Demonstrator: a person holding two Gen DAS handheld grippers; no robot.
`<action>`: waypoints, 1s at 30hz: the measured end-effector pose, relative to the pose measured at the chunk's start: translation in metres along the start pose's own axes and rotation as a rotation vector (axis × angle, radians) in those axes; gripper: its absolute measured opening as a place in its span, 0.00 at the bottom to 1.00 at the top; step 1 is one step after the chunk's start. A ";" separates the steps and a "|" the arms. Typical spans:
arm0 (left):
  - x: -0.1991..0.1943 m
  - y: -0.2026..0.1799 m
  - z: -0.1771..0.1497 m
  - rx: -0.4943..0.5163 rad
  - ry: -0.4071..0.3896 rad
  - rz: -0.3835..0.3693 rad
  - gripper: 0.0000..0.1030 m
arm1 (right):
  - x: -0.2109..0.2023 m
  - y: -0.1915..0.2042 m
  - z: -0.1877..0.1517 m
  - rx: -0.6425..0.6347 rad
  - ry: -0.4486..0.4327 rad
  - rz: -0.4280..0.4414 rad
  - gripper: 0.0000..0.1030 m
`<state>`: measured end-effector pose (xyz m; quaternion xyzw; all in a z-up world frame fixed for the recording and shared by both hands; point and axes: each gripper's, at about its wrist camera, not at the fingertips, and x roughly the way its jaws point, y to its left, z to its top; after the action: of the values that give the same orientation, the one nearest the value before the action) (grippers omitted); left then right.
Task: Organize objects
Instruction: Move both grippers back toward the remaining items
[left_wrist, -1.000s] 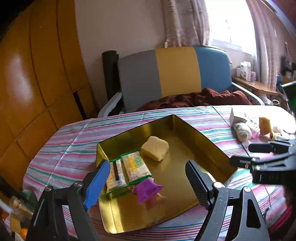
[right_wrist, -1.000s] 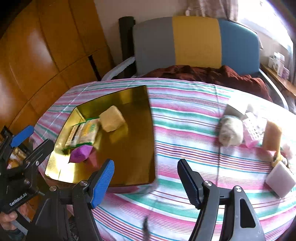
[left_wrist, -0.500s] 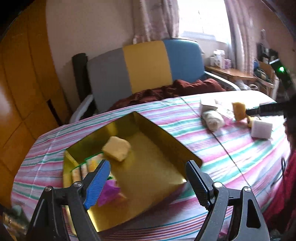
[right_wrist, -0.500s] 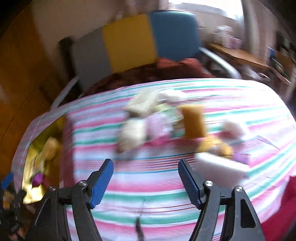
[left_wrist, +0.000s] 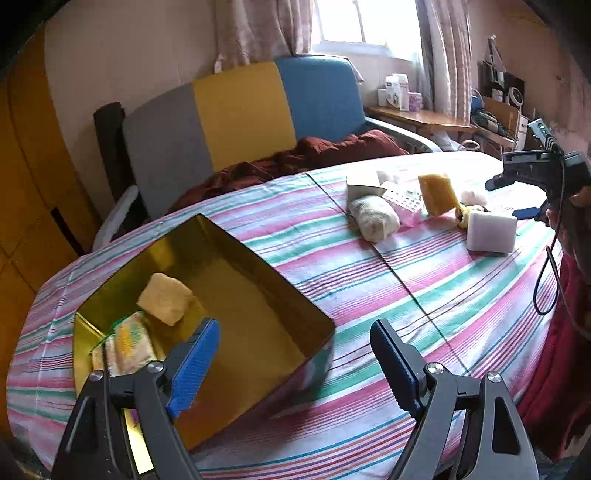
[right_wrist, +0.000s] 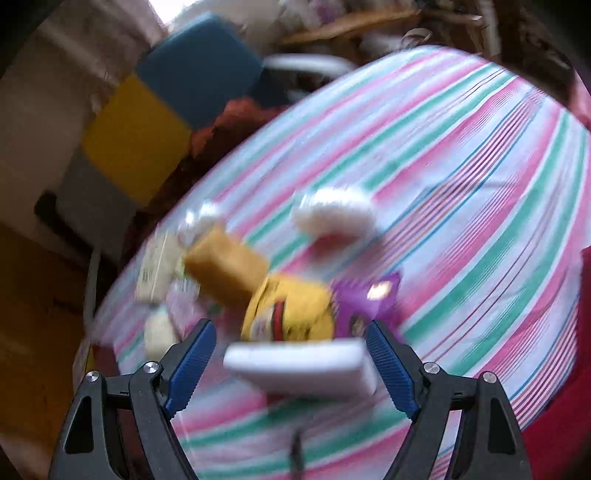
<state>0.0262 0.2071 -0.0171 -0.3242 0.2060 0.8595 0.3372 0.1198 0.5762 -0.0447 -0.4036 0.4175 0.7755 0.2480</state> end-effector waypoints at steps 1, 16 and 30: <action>0.002 -0.001 0.001 0.003 0.004 -0.007 0.82 | -0.003 0.005 -0.003 -0.026 0.002 0.012 0.84; 0.042 -0.065 0.040 0.065 0.054 -0.210 0.82 | -0.023 -0.033 -0.012 0.164 -0.130 0.415 0.83; 0.113 -0.137 0.091 -0.149 0.270 -0.563 0.82 | -0.024 -0.031 -0.011 0.134 -0.127 0.551 0.84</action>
<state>0.0222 0.4040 -0.0501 -0.5031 0.0878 0.6945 0.5067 0.1595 0.5824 -0.0424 -0.2082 0.5455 0.8079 0.0799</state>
